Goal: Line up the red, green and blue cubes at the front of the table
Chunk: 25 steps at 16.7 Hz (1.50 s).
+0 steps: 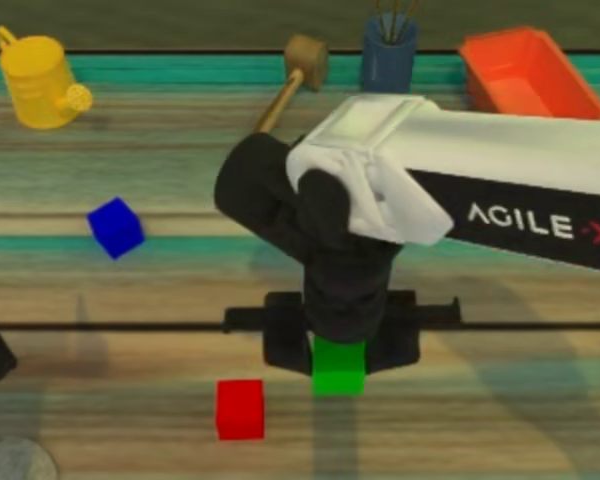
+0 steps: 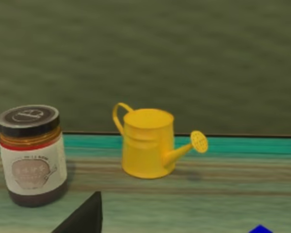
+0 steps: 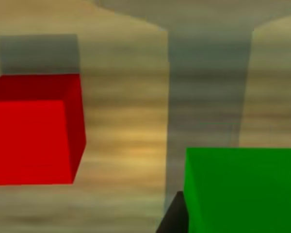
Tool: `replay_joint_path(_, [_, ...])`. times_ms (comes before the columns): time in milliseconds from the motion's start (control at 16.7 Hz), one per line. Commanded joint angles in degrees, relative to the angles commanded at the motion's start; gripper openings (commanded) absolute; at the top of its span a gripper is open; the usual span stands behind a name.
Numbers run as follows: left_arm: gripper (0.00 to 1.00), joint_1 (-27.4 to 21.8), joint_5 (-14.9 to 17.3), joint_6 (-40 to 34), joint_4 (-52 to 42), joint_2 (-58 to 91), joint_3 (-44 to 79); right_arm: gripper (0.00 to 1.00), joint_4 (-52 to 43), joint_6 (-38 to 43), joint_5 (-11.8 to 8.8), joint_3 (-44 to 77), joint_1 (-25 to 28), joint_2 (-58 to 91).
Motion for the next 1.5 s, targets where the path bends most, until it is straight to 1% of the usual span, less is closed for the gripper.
replay_joint_path(120, [1.0, 0.0, 0.0, 0.0, 0.0, 0.0, 0.0, 0.0, 0.5, 1.9, 0.0, -1.5, 1.9, -1.3])
replay_joint_path(420, [1.0, 0.0, 0.0, 0.0, 0.0, 0.0, 0.0, 0.0, 0.6, 2.0, 0.0, -1.6, 1.9, -1.1])
replay_joint_path(540, [1.0, 0.0, 0.0, 0.0, 0.0, 0.0, 0.0, 0.0, 2.8, 1.9, 0.0, -3.1, 1.9, -0.4])
replay_joint_path(840, [1.0, 0.0, 0.0, 0.0, 0.0, 0.0, 0.0, 0.0, 12.9, 2.1, 0.1, -9.2, 2.0, 3.1])
replay_joint_path(960, [1.0, 0.0, 0.0, 0.0, 0.0, 0.0, 0.0, 0.0, 14.6, 2.1, 0.1, -10.4, 2.1, 3.9])
replay_joint_path(1140, [1.0, 0.0, 0.0, 0.0, 0.0, 0.0, 0.0, 0.0, 14.7, 2.1, 0.1, -10.4, 2.1, 3.9])
replay_joint_path(1500, [1.0, 0.0, 0.0, 0.0, 0.0, 0.0, 0.0, 0.45, 14.7, 2.1, 0.1, -10.4, 2.1, 3.9])
